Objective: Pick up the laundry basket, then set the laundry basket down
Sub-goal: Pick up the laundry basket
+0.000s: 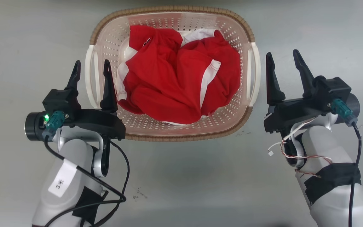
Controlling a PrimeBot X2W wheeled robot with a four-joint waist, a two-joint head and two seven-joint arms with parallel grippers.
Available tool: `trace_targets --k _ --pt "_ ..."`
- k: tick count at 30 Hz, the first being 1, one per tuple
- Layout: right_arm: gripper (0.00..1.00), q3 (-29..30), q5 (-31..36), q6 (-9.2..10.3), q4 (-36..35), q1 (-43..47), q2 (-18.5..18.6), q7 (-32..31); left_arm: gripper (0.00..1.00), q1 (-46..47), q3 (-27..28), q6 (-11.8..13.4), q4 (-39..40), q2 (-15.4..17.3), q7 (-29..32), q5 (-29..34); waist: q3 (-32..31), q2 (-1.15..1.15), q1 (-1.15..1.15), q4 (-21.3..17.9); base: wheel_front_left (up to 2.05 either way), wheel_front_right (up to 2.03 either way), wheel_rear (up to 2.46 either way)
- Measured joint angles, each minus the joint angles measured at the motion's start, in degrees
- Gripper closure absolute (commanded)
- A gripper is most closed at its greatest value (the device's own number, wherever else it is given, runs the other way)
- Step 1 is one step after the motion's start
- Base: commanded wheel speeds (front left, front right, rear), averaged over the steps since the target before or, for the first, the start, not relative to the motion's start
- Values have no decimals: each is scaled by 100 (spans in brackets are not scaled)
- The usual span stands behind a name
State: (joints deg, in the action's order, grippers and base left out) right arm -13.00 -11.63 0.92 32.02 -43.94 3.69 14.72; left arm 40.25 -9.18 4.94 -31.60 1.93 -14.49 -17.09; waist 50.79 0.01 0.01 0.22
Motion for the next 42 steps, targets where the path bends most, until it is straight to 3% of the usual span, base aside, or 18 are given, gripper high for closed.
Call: trace_targets --k 7,25,39,40,41,42 --pt "0 -209 -193 20 431 -238 0 0 0 209 42 -49 -547 -8 0 -48 165 -1 0 14 0 0 0" --pt "0 -1029 -1091 319 1105 -506 1 0 0 621 97 -162 -1711 -16 0 -92 306 -1 -1 78 0 0 0" --pt "0 -1457 -1480 421 1579 -974 7 0 0 1221 -248 -250 -2295 -26 1 -169 486 -1 -1 97 0 0 0" --pt "11 -1496 -1515 421 1613 -1029 7 -1 0 1268 -275 -252 -2331 -27 1 -182 507 -1 0 99 0 0 0" --pt "27 -1534 -1559 432 1650 -1067 7 0 15 1291 -299 -254 -2372 -29 1 -229 521 -1 0 102 0 0 0" --pt "51 -1572 -1601 447 1674 -1081 7 -1 44 1304 -327 -292 -2416 -27 1 -275 531 -1 0 105 0 0 0"
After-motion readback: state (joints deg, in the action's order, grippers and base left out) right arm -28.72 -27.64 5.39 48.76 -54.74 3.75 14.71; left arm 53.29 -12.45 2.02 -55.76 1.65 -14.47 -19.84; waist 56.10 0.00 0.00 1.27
